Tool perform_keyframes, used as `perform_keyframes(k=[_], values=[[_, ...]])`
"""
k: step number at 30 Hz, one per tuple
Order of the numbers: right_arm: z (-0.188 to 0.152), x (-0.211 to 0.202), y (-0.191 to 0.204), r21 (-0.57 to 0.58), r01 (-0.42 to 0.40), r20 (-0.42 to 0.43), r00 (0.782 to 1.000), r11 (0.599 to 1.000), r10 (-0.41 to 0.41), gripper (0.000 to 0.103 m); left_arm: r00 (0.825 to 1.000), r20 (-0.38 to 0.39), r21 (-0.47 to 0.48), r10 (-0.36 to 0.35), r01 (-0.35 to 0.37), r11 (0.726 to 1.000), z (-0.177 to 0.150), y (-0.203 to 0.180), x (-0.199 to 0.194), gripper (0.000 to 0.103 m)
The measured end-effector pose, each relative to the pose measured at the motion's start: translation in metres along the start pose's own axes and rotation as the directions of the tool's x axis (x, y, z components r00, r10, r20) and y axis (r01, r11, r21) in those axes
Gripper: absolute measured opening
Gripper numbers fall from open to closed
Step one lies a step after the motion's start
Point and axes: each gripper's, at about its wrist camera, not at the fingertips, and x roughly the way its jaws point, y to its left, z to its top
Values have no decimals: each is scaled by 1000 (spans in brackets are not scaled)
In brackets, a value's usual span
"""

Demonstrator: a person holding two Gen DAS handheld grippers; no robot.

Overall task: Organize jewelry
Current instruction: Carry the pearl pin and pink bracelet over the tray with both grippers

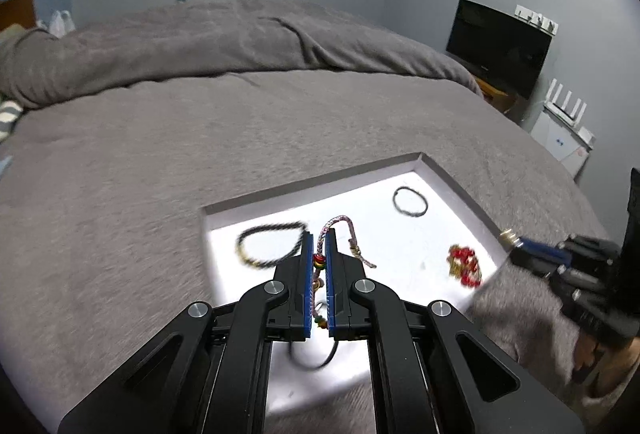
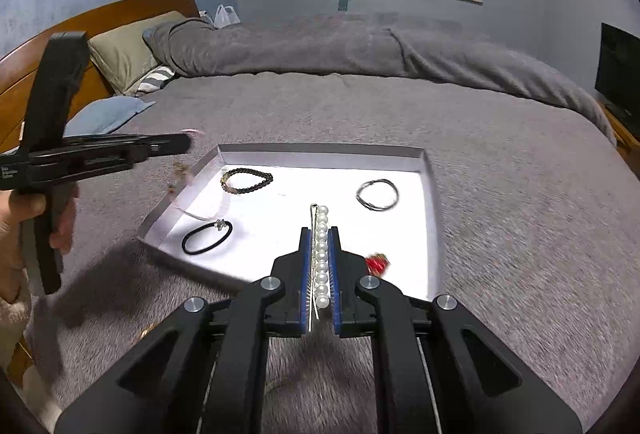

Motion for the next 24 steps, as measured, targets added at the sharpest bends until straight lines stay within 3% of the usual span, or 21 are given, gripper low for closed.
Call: perform_keyframes(k=[5, 14, 24], values=[[6, 34, 4, 0, -22, -50, 998, 1000, 22, 8, 999, -35, 23, -20, 21, 1000, 17, -8, 40, 6], [9, 78, -7, 35, 32, -120, 992, 999, -27, 8, 987, -149, -16, -52, 51, 999, 26, -7, 104, 6], [13, 102, -24, 85, 99, -173, 981, 992, -83, 8, 975, -221, 43, 12, -3, 999, 23, -12, 128, 6]])
